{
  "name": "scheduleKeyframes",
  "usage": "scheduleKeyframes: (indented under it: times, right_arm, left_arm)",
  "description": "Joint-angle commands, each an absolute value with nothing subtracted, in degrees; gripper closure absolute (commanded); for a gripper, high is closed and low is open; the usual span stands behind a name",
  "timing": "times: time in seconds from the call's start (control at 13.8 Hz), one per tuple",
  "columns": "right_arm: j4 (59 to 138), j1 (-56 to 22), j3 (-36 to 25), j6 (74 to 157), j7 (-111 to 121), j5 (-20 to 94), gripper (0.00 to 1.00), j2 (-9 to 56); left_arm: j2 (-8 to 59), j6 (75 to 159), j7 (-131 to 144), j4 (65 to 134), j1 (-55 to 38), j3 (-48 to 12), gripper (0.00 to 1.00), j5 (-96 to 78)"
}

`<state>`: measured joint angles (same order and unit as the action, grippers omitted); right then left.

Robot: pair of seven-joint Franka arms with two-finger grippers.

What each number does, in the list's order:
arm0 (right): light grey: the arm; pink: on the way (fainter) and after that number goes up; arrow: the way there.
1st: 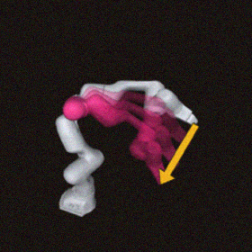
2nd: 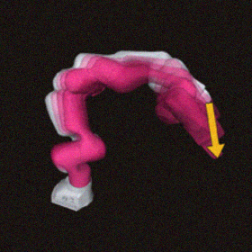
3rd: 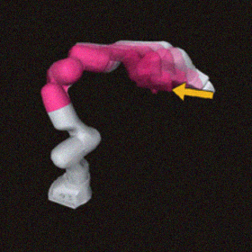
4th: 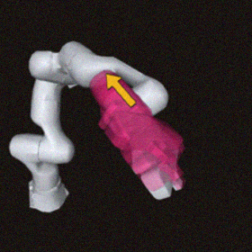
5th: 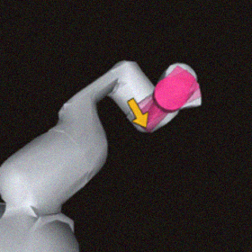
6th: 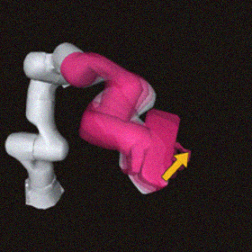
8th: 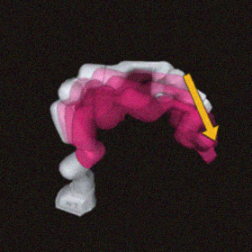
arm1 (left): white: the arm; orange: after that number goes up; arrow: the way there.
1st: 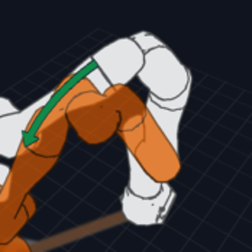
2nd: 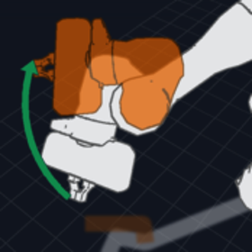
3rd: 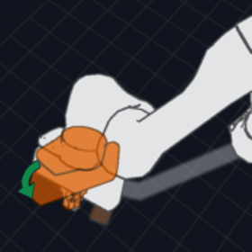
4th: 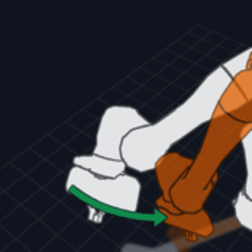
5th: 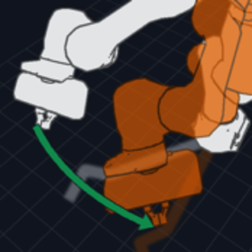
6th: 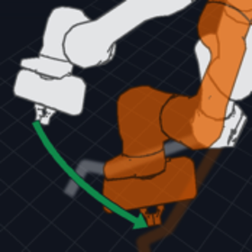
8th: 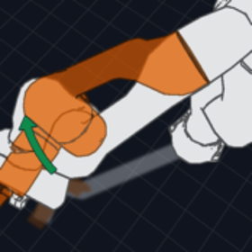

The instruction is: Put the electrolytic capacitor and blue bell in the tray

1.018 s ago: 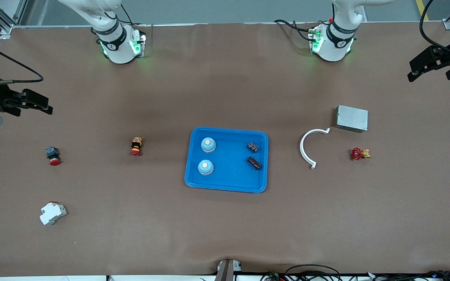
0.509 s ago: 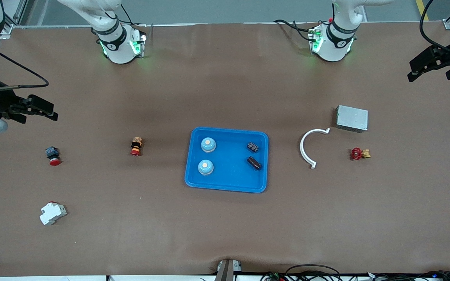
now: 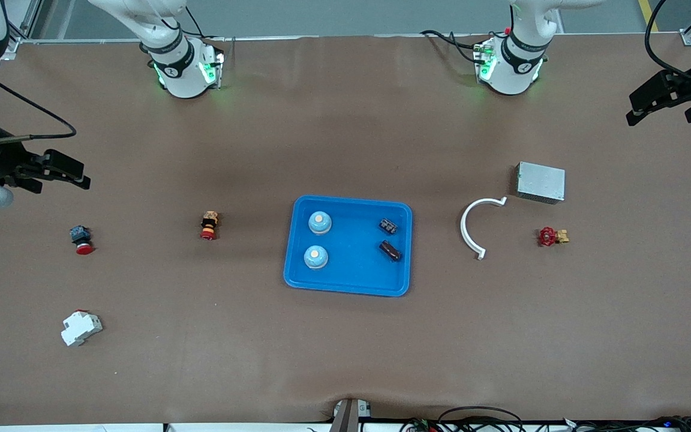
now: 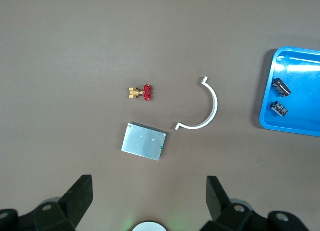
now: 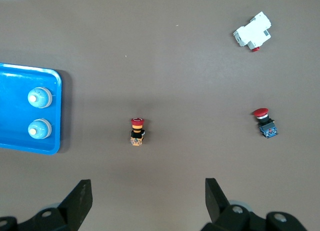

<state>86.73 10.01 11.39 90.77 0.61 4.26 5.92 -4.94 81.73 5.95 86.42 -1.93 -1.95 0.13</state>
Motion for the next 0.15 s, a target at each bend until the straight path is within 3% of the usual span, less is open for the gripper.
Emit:
scheduleKeyframes:
  times: [0.0, 0.07]
  right_arm:
    - [85.8, 9.2, 11.4, 90.6, 0.3, 4.8, 0.0, 6.7]
    - [85.8, 9.2, 11.4, 90.6, 0.3, 4.8, 0.0, 6.7]
  left_arm:
    - [-5.0, 81.1, 6.0, 84.6, -1.5, -1.9, 0.0, -0.6]
    - [-4.9, 80.9, 6.0, 84.7, -1.5, -1.9, 0.0, -0.6]
